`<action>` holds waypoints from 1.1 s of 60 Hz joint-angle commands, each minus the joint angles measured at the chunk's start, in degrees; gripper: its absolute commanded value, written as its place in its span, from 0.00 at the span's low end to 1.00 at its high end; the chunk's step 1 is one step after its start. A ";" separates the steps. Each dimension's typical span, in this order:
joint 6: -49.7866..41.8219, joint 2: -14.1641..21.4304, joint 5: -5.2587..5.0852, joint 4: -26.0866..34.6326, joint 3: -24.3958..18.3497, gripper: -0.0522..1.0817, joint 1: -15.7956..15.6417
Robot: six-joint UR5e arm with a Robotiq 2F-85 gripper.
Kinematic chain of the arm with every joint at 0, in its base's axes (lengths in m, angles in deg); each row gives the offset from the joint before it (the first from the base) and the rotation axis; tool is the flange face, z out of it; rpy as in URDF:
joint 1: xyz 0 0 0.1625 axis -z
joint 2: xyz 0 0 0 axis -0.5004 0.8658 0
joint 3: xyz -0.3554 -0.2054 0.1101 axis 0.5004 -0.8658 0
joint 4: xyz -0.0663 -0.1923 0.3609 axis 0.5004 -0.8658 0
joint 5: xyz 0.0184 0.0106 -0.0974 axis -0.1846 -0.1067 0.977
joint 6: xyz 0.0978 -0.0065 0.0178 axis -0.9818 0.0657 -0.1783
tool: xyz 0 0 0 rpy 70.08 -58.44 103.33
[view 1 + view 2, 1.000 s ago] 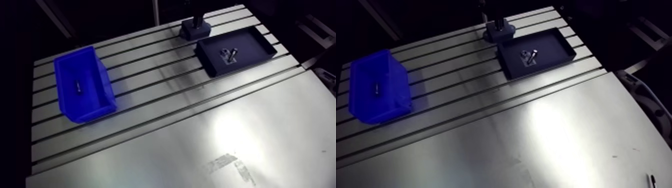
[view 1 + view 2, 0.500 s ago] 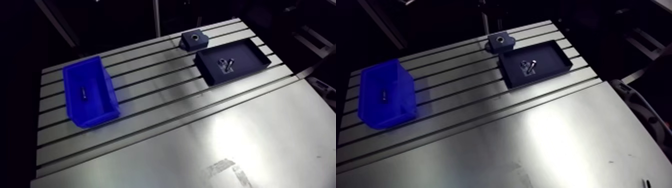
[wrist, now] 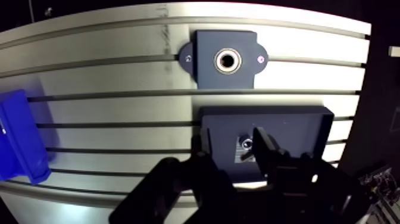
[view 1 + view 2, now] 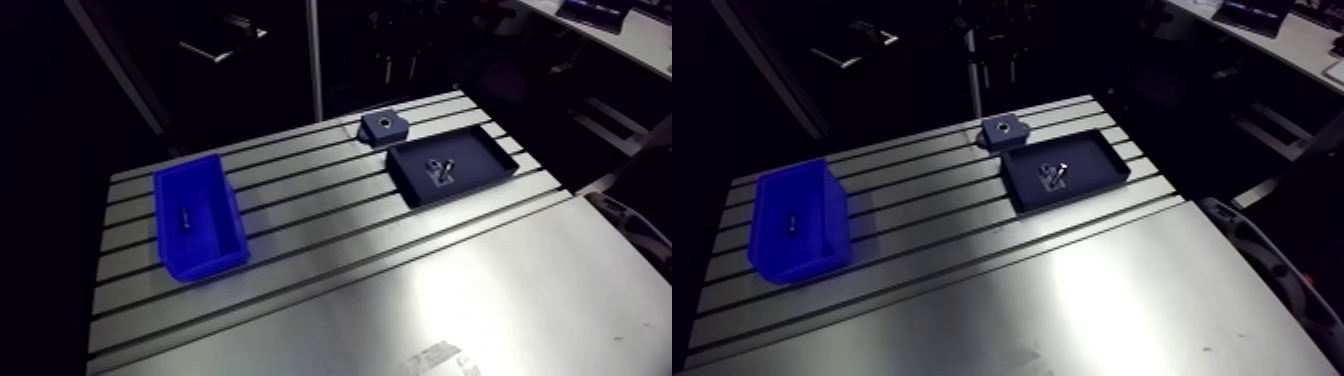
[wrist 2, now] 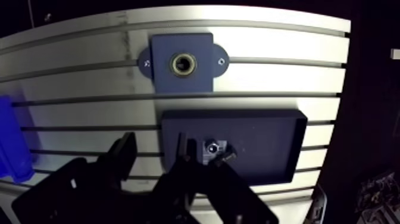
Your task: Pick up the bearing and press it into the housing until flush.
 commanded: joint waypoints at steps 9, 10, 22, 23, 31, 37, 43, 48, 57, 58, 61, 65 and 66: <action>-2.91 9.39 -0.32 9.62 -1.22 0.05 -0.15; -2.91 9.39 -0.32 9.62 -1.22 0.05 -0.15; -4.94 10.81 -0.61 10.36 -2.19 0.05 -0.15; -4.94 10.81 -0.61 10.36 -2.19 0.05 -0.15; -5.33 11.93 -0.70 10.45 -2.00 0.05 -0.79; -5.33 12.72 -0.61 10.21 -0.95 0.05 -2.94; -5.33 13.29 -0.68 10.18 -0.90 0.05 -3.82; -5.41 13.86 -0.86 10.11 -0.99 0.05 -3.92; -5.66 15.40 -1.04 10.09 -0.73 0.05 -5.32; -5.66 15.40 -1.04 10.09 -0.73 0.05 -5.32; -6.78 15.81 -0.96 10.18 -0.57 0.05 -6.79; -7.96 16.02 -0.87 10.26 -0.23 0.05 -8.03; -7.96 16.02 -0.87 10.26 -0.23 0.05 -8.03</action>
